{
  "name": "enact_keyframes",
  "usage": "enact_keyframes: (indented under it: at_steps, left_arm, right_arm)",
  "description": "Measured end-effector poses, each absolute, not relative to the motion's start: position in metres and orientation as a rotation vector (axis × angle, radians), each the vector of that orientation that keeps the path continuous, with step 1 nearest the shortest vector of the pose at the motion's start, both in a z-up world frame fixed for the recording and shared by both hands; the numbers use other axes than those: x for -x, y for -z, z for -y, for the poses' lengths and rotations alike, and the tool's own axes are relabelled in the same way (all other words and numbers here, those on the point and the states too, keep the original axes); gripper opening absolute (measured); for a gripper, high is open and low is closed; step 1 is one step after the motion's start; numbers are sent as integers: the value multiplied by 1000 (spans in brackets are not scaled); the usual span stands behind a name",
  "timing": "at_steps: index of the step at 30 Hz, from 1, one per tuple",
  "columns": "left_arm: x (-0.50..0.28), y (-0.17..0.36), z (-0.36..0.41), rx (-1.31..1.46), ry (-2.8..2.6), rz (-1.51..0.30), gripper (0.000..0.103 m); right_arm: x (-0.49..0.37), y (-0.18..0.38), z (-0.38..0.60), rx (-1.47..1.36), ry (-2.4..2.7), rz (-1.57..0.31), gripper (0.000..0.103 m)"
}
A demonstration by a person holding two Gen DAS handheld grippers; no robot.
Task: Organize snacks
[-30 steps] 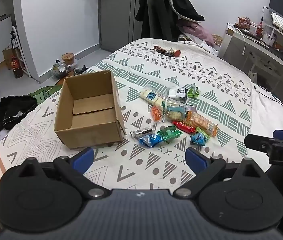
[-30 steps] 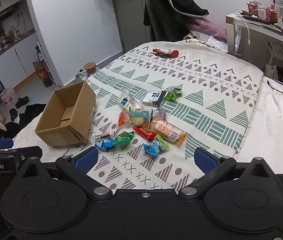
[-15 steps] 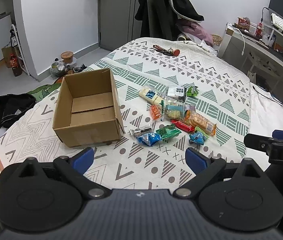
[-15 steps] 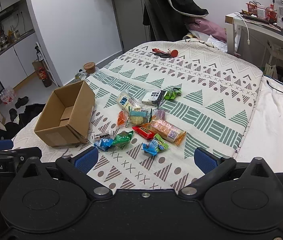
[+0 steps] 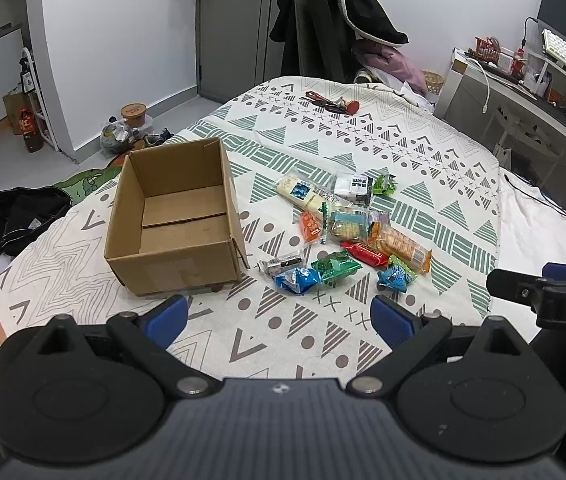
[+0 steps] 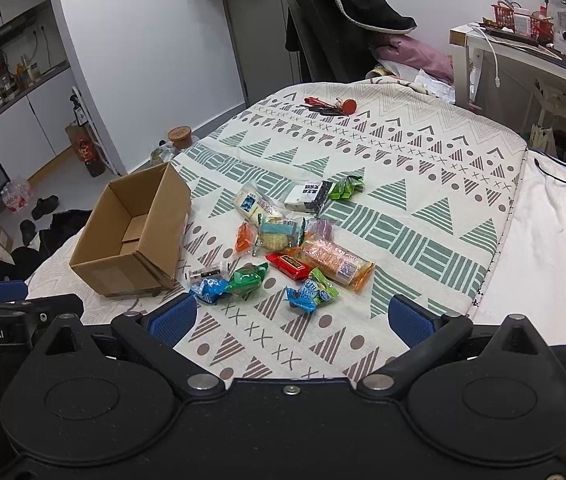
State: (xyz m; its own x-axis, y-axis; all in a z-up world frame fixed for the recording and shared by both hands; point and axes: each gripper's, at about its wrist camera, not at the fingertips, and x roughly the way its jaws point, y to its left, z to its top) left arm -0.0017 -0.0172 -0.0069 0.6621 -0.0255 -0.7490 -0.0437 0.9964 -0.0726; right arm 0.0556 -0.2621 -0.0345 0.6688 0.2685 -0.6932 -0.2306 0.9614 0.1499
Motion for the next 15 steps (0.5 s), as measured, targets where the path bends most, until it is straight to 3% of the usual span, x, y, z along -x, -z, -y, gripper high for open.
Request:
enact_keyframes:
  at_steps: [15]
  left_arm:
    - [2,2,15,94,-9,-839,97]
  right_arm:
    - [-57,34,262,-54,-281,-789,103]
